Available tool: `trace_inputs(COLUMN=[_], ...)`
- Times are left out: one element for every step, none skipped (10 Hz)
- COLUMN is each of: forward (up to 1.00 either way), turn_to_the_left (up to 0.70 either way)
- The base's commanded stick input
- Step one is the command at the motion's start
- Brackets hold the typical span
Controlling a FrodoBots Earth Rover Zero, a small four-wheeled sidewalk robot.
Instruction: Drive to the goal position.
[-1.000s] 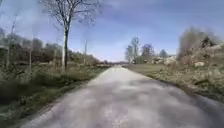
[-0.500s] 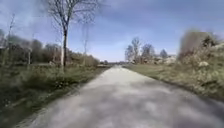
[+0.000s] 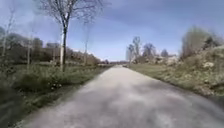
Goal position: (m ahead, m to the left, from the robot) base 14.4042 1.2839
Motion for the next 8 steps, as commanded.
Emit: trace_inputs(forward=[0.85,0.85,0.85,0.85,0.85,0.85,0.85,0.85], turn_to_the_left=[0.00,0.00,0.00,0.00,0.00,0.00,0.00,0.00])
